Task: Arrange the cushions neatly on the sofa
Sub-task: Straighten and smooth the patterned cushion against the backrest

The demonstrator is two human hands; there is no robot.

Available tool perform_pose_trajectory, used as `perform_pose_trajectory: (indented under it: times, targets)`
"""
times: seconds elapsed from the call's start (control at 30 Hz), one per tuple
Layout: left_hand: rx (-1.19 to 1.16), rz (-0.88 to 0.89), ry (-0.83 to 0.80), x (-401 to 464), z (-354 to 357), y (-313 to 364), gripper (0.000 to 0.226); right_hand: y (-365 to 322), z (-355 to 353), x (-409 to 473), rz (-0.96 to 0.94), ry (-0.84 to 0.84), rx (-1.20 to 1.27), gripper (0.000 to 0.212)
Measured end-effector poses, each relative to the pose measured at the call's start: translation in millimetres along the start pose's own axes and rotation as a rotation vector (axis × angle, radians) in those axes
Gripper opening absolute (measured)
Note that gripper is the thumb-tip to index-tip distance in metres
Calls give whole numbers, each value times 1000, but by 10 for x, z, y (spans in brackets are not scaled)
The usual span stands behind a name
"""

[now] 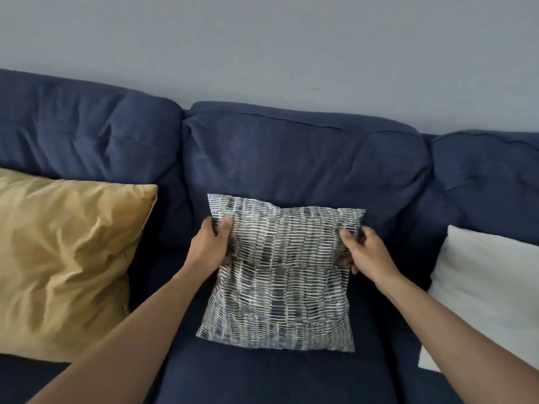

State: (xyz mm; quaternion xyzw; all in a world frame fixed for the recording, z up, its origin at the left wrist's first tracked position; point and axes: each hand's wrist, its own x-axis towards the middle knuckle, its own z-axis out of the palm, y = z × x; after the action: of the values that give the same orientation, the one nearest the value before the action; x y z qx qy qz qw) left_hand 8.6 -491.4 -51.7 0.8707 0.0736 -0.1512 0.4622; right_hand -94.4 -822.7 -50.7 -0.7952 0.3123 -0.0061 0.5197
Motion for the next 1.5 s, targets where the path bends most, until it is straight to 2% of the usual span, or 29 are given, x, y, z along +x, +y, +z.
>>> perform_pose_trajectory:
  times: [0.1,0.17,0.27,0.4,0.53,0.6,0.7,0.77,0.87,1.0,1.1,1.2,1.33,1.4,1.5]
  targets:
    - [-7,18,4,86,87,17,63,21,40,36,-40,4,4,25]
    - [21,56,68,96,89,2,56,19,8,19,-96,52,-27,20]
    - [20,127,166,109,21,23,51,-67,-105,31,-198,122,-77,22]
    - [-27,164,175,170,36,109,48,-87,-78,163,-212,167,-64,26]
    - [-93,106,112,102,-38,-23,58,44,-42,149,-85,119,152,40]
    - [-68,35,41,30,-86,-222,66,168,-70,30,22,50,184,50]
    - [-34,-86,-162,-93,-51,-501,76,382,-53,-179,152,-173,100,51]
    - [-77,-136,-296,-172,20,-562,70,501,35,-267,197,-299,134,51]
    - [-116,-60,-288,-208,54,-564,52,633,114,-281,139,-245,166,43]
    - [-76,-35,-131,-161,-48,-634,64,672,51,-238,94,-95,193,25]
    - [-70,-16,-85,-215,-49,-692,64,694,36,-276,113,-97,185,32]
    - [-99,-77,-188,-359,-31,-775,60,761,5,-433,197,-243,106,43]
    - [67,-123,-447,-482,46,-1021,74,880,59,-660,271,-451,23,53]
    - [73,-67,-455,-517,149,-1097,75,916,176,-709,240,-427,19,51]
    - [28,-3,-371,-571,286,-1063,61,925,333,-728,155,-273,-16,38]
